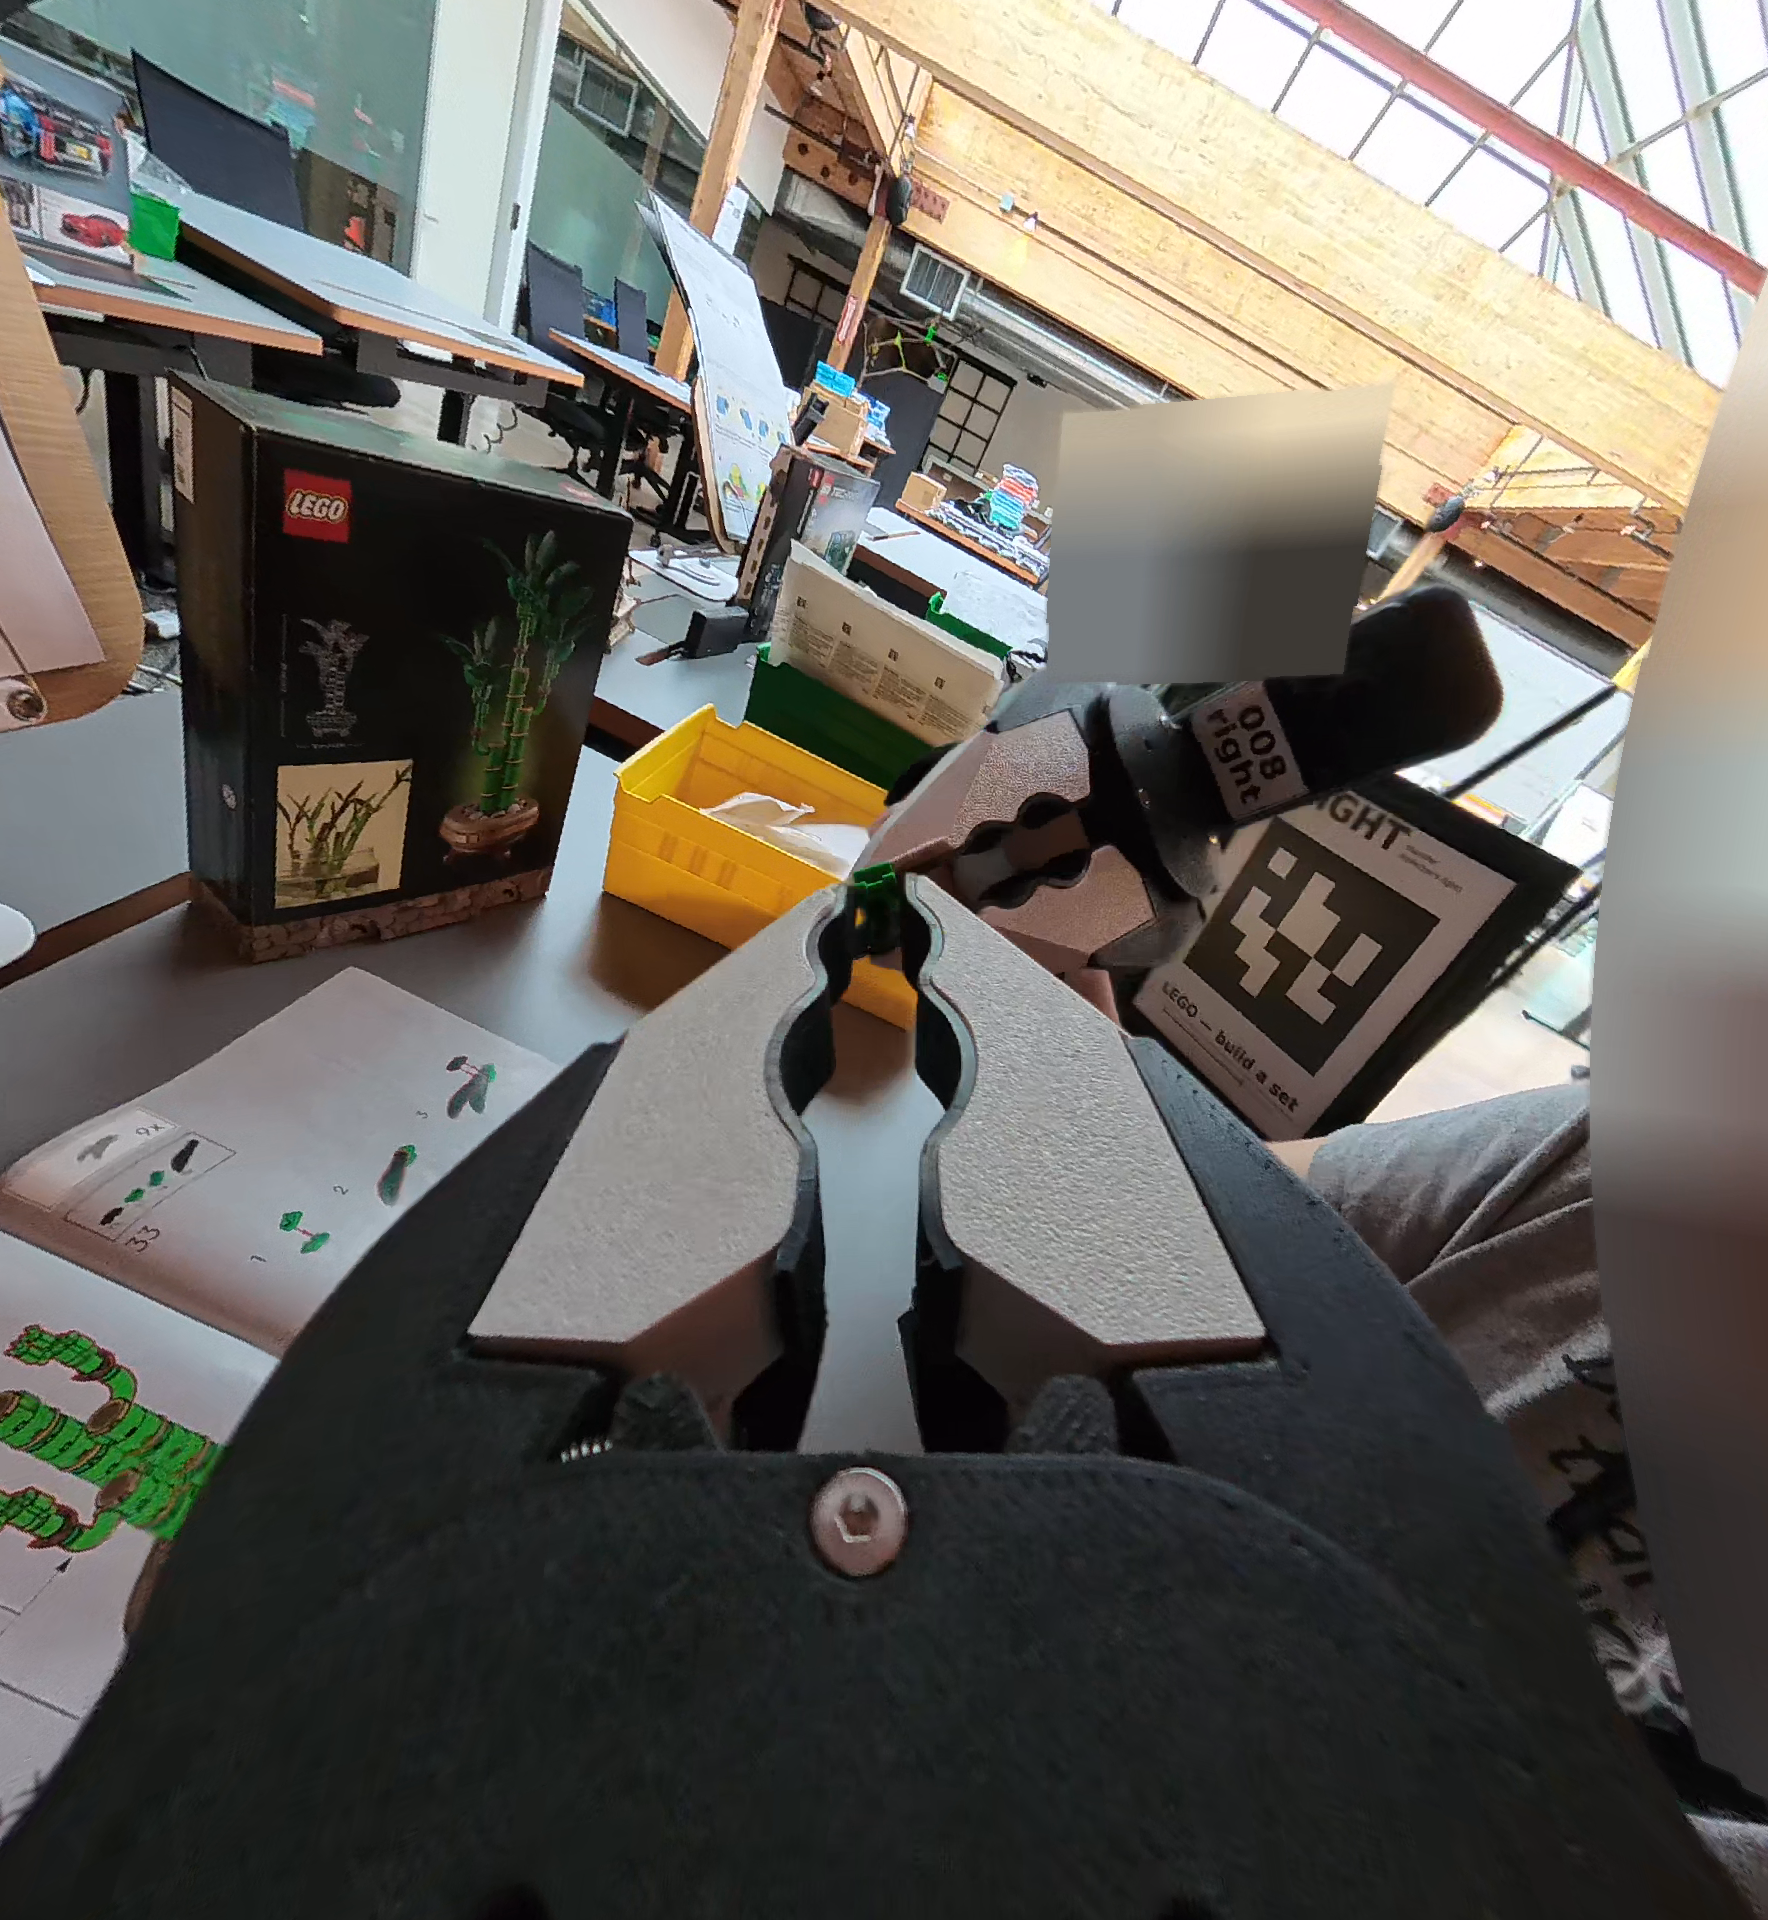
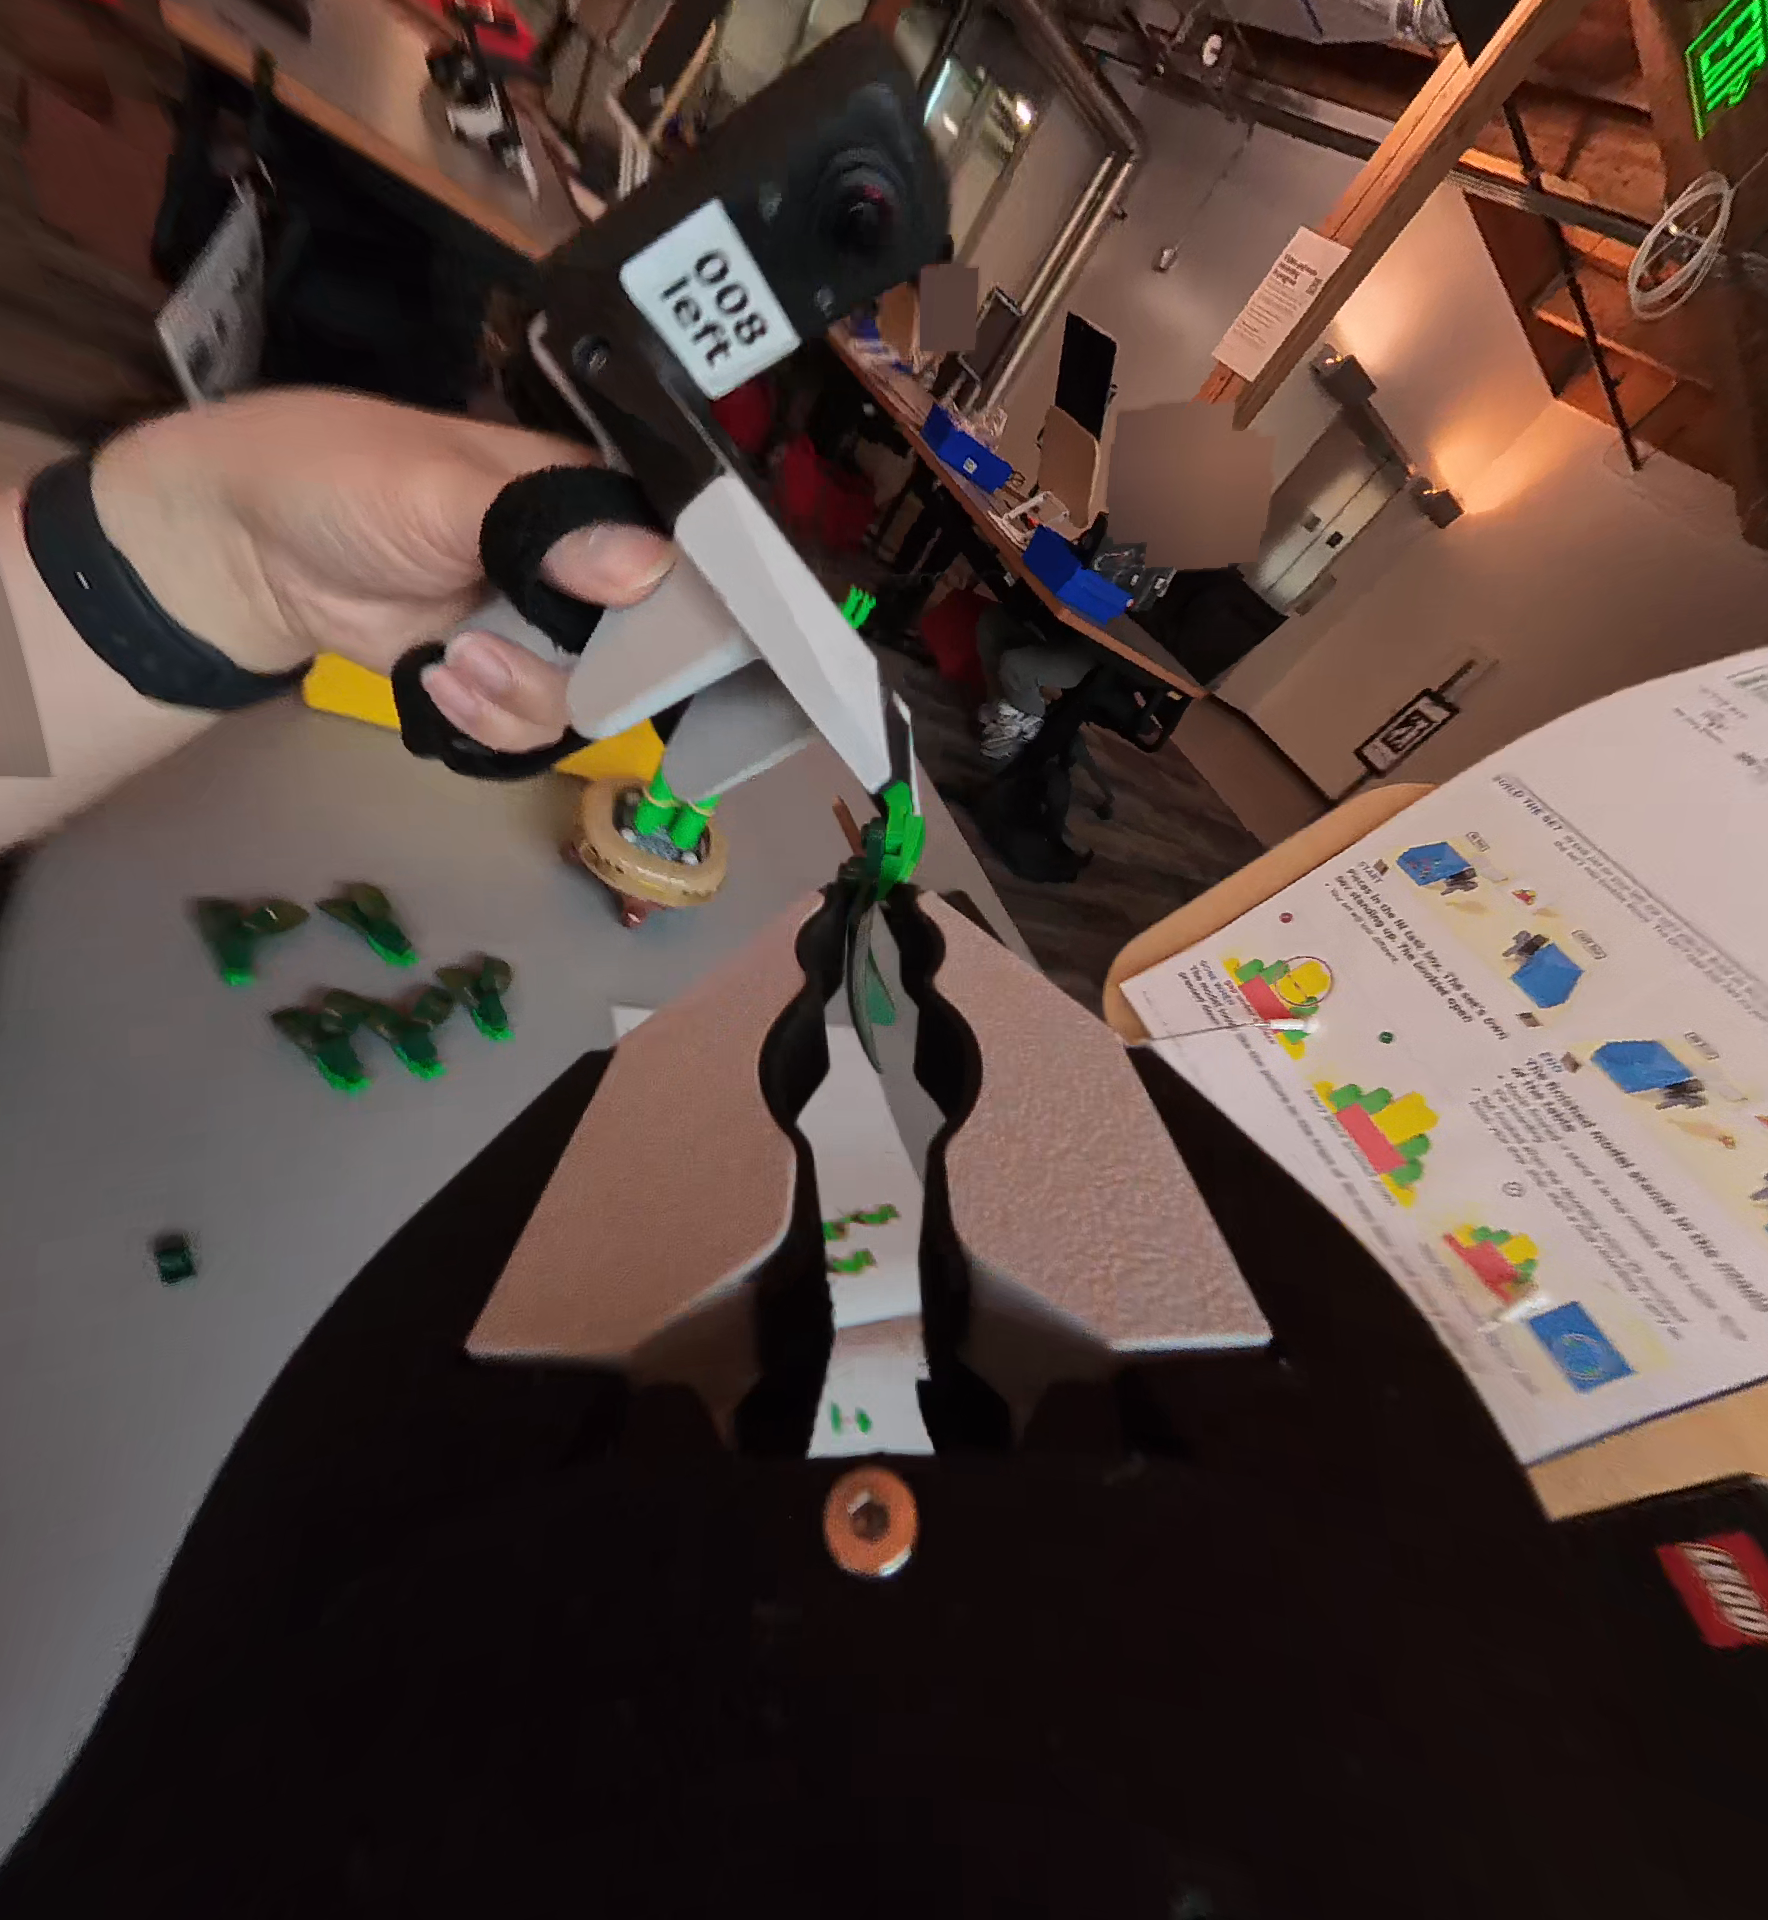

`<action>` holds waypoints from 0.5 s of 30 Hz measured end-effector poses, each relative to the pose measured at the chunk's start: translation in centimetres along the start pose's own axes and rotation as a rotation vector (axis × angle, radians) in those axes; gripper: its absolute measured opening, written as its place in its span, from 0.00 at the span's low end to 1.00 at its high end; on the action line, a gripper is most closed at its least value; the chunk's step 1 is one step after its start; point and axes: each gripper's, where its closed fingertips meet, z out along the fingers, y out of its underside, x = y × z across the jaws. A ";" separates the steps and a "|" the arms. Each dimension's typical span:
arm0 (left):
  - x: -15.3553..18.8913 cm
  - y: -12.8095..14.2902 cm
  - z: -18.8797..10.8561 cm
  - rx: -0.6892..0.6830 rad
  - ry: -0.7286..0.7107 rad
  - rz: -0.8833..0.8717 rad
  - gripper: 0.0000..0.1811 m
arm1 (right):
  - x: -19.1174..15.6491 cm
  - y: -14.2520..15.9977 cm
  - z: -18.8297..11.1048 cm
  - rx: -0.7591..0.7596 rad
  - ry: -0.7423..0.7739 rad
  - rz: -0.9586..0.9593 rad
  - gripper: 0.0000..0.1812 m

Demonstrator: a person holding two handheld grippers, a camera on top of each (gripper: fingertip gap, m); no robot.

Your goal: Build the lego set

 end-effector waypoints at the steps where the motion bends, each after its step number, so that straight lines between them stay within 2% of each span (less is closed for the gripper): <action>1: -0.3 -0.2 0.0 0.011 -0.025 0.012 0.09 | 0.3 -0.4 -0.1 0.042 -0.018 0.081 0.04; 3: -1.0 0.0 0.0 0.001 -0.072 0.036 0.31 | 1.0 -1.3 -0.5 0.155 -0.088 0.296 0.04; 4: -1.0 0.2 0.1 -0.010 -0.066 0.047 0.34 | 1.2 -1.7 -0.8 0.217 -0.145 0.413 0.04; 6: -0.3 0.3 0.5 -0.011 -0.003 0.036 0.32 | 1.8 -2.3 -1.5 0.321 -0.263 0.636 0.03; 10: 0.9 -0.3 1.0 0.055 0.141 -0.018 0.19 | 2.8 -2.9 -2.9 0.497 -0.489 0.969 0.03; 12: 1.2 -0.3 1.2 0.072 0.190 -0.018 0.13 | 3.1 -2.7 -2.8 0.534 -0.534 1.045 0.03; 15: 1.7 0.4 1.8 0.036 0.222 -0.005 0.14 | 3.1 -2.1 -2.0 0.520 -0.528 1.080 0.03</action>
